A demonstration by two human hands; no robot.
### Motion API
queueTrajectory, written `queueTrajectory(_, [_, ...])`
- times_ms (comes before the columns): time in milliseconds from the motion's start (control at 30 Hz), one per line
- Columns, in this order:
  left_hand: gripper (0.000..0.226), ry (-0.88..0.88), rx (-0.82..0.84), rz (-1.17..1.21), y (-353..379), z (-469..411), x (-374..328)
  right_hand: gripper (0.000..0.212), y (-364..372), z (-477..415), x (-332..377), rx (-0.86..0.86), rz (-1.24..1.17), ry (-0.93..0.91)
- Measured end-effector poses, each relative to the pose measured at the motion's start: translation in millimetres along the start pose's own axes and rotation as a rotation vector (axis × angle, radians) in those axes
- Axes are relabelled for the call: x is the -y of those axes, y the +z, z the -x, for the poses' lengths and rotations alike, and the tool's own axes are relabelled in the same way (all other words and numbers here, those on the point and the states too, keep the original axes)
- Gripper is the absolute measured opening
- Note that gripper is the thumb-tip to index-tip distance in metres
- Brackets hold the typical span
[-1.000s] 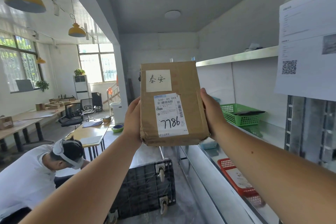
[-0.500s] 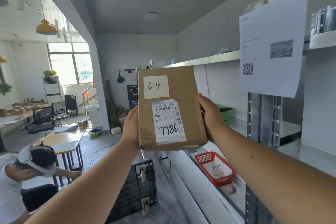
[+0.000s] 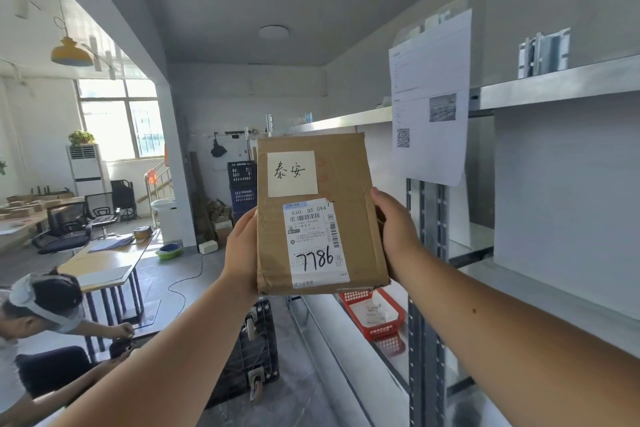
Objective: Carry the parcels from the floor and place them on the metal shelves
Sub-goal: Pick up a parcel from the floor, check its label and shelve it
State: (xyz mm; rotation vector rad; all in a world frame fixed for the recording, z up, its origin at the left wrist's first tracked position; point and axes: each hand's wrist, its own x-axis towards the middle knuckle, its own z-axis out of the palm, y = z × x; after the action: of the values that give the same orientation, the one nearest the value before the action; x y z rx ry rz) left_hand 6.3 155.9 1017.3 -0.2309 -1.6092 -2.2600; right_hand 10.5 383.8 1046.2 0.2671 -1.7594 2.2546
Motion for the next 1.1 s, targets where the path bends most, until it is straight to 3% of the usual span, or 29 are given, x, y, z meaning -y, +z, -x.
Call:
queueTrajectory(167, [0.015,-0.033,-0.024,0.024,21.5,29.9,8.1,0.038,-32.4,23.2,8.7,0.007,0.009,-0.028])
queueTrajectory(333, [0.019,-0.075,0.010,0.048,37.4,51.1,9.3,0.055,-52.2,48.0,16.3,-0.009,-0.015,0.026])
queueTrajectory(633, [0.017,-0.084,0.066,0.136,60.2,75.4,-6.7,0.045,-64.3,78.9,48.6,-0.018,0.047,-0.059])
queueTrajectory(767, [0.052,-0.180,0.118,0.160,50.9,82.9,-11.6,0.060,-54.5,100.9,53.2,-0.046,0.053,-0.042])
queueTrajectory(833, [0.064,-0.247,0.155,0.203,44.5,88.6,-11.2,0.056,-48.4,112.7,54.9,-0.042,0.078,-0.057])
queueTrajectory(1100, [0.050,-0.318,0.206,0.261,25.3,123.4,-22.9,0.043,-27.7,162.9,58.2,-0.150,0.164,-0.030])
